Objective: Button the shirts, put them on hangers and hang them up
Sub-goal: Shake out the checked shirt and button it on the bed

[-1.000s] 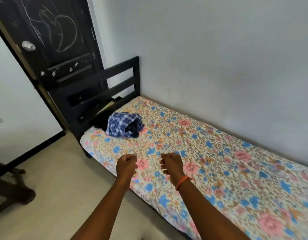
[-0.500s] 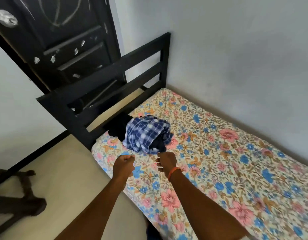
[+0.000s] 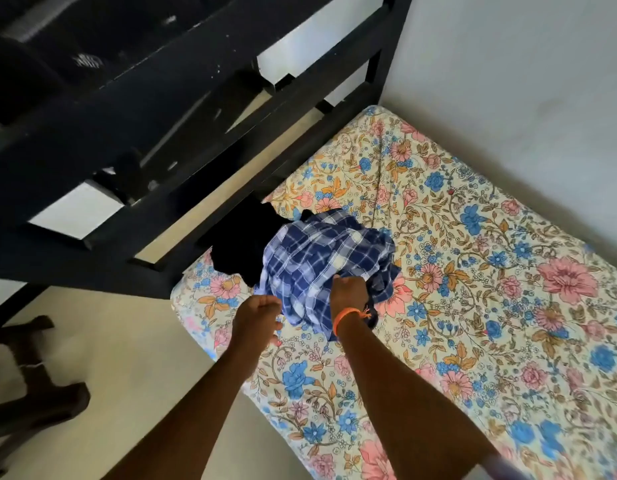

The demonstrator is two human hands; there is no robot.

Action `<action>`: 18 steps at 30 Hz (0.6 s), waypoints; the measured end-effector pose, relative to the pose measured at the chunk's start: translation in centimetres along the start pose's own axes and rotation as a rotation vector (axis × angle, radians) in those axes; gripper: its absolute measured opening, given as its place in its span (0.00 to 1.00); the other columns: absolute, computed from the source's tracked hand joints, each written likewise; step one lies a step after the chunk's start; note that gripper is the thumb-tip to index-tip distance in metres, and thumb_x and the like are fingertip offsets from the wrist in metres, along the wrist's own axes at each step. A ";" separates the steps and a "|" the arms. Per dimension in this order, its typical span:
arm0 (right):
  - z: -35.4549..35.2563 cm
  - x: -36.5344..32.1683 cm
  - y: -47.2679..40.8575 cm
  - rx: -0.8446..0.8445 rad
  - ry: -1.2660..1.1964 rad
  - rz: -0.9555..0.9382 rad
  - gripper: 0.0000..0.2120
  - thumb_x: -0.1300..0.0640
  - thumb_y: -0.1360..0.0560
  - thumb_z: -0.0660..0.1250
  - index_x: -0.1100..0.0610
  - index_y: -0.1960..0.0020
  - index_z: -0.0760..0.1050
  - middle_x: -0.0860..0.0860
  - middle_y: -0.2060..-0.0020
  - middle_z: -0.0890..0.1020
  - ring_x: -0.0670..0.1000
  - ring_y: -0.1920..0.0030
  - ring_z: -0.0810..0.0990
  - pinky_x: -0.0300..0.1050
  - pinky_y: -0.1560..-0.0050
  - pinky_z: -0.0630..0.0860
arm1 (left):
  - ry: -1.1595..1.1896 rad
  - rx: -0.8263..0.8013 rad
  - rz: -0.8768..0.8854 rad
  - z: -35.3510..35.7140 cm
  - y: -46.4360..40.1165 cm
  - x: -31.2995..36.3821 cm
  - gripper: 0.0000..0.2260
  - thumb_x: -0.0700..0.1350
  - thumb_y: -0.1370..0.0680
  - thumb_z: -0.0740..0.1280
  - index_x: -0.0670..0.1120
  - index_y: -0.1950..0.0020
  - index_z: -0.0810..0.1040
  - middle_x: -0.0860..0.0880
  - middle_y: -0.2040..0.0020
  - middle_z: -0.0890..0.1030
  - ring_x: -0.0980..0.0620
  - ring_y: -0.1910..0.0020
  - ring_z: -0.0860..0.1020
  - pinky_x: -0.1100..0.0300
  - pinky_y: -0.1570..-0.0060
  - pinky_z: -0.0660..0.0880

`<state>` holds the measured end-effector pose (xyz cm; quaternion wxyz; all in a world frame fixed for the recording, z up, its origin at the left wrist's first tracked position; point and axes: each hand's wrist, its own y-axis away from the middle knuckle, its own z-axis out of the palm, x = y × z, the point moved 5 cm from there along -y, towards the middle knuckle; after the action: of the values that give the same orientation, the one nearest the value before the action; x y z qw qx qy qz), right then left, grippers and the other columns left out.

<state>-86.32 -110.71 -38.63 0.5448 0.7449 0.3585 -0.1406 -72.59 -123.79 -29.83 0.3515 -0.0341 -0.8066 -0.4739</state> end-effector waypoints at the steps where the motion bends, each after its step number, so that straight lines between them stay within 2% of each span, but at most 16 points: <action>1: 0.2 0.0 -0.3 0.018 -0.005 -0.008 0.10 0.60 0.23 0.68 0.61 0.56 0.68 0.53 0.66 0.72 0.53 0.67 0.70 0.49 0.57 0.71 | -0.016 -0.006 -0.010 0.0 -0.5 -0.3 0.05 0.40 0.20 0.63 0.46 0.47 0.78 0.47 0.54 0.81 0.49 0.59 0.80 0.59 0.66 0.74; 3: 0.4 -0.2 -0.8 0.027 -0.080 0.054 0.16 0.58 0.25 0.72 0.63 0.46 0.68 0.53 0.60 0.76 0.54 0.62 0.75 0.48 0.54 0.74 | -0.034 -0.019 -0.027 0.1 -1.3 -0.4 0.06 0.39 0.20 0.63 0.46 0.46 0.78 0.46 0.53 0.82 0.49 0.59 0.80 0.59 0.67 0.74; 4: 0.4 -0.2 -1.0 0.031 -0.080 0.084 0.18 0.56 0.26 0.73 0.63 0.44 0.69 0.55 0.57 0.79 0.56 0.59 0.78 0.49 0.52 0.77 | -0.044 -0.026 -0.031 0.1 -1.4 -0.3 0.06 0.39 0.20 0.64 0.46 0.46 0.78 0.46 0.53 0.82 0.49 0.59 0.80 0.59 0.67 0.74; 5: 0.5 -0.2 -1.7 0.012 -0.014 0.100 0.16 0.56 0.25 0.72 0.64 0.44 0.73 0.57 0.55 0.81 0.59 0.56 0.80 0.50 0.51 0.79 | -0.055 -0.036 -0.031 0.2 -1.7 -0.1 0.06 0.39 0.20 0.63 0.46 0.47 0.78 0.45 0.53 0.82 0.49 0.59 0.80 0.59 0.67 0.74; 6: 0.3 -0.5 -2.3 -0.013 0.067 0.099 0.10 0.56 0.23 0.70 0.64 0.49 0.77 0.59 0.56 0.82 0.59 0.56 0.81 0.52 0.51 0.81 | -0.066 -0.044 -0.027 0.2 -1.8 0.1 0.06 0.39 0.20 0.63 0.46 0.48 0.78 0.45 0.53 0.82 0.49 0.59 0.80 0.58 0.66 0.74; 7: 0.1 -0.7 -3.0 0.000 0.118 0.067 0.08 0.59 0.22 0.68 0.63 0.58 0.78 0.60 0.59 0.82 0.58 0.59 0.81 0.54 0.52 0.82 | -0.078 -0.049 -0.022 0.2 -1.8 0.4 0.05 0.39 0.20 0.63 0.46 0.48 0.78 0.45 0.53 0.82 0.49 0.60 0.80 0.57 0.65 0.74; 8: -0.3 -1.1 -3.1 0.005 0.149 0.039 0.11 0.61 0.22 0.67 0.62 0.63 0.77 0.59 0.63 0.82 0.57 0.61 0.80 0.54 0.54 0.82 | -0.091 -0.058 -0.009 0.1 -1.8 0.8 0.06 0.39 0.20 0.63 0.46 0.48 0.78 0.45 0.53 0.82 0.49 0.60 0.80 0.56 0.64 0.75; 11: -1.4 -4.1 -0.6 0.045 0.071 -0.070 0.08 0.60 0.22 0.66 0.60 0.59 0.76 0.55 0.64 0.78 0.53 0.63 0.76 0.48 0.57 0.78 | -0.136 -0.079 0.063 -0.5 -1.3 2.4 0.06 0.40 0.20 0.62 0.47 0.49 0.79 0.46 0.54 0.83 0.50 0.60 0.80 0.57 0.62 0.75; 13: -2.4 -5.9 1.3 0.131 -0.039 -0.198 0.12 0.61 0.23 0.67 0.58 0.65 0.71 0.53 0.68 0.75 0.51 0.67 0.71 0.45 0.59 0.71 | -0.151 -0.080 0.117 -1.3 -0.5 3.2 0.07 0.40 0.20 0.62 0.49 0.52 0.79 0.45 0.55 0.83 0.47 0.59 0.80 0.56 0.60 0.75; 15: -3.0 -6.8 3.2 0.006 -0.248 -0.168 0.16 0.62 0.22 0.65 0.55 0.67 0.68 0.52 0.68 0.73 0.52 0.64 0.71 0.50 0.56 0.72 | -0.150 -0.085 0.159 -2.2 0.7 4.0 0.08 0.41 0.20 0.63 0.52 0.55 0.78 0.42 0.56 0.83 0.45 0.59 0.79 0.54 0.59 0.74; 17: -4.0 -8.1 6.4 -0.175 -0.444 -0.149 0.12 0.59 0.20 0.61 0.57 0.62 0.72 0.56 0.62 0.77 0.56 0.57 0.75 0.57 0.50 0.75 | -0.161 -0.102 0.187 -3.4 2.6 5.1 0.08 0.41 0.19 0.63 0.51 0.55 0.78 0.42 0.57 0.82 0.45 0.59 0.79 0.53 0.58 0.74; 18: -5.1 -9.0 8.5 -0.231 -0.541 -0.149 0.11 0.59 0.19 0.59 0.59 0.58 0.75 0.58 0.59 0.78 0.58 0.56 0.77 0.56 0.49 0.77 | -0.158 -0.116 0.201 -3.9 3.5 5.7 0.07 0.41 0.19 0.63 0.50 0.54 0.79 0.43 0.57 0.82 0.45 0.59 0.79 0.53 0.58 0.75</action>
<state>-87.76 -110.77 -25.33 0.6898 0.5853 0.2676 -0.3318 -73.44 -126.48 -22.61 0.3303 -0.1723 -0.7954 -0.4781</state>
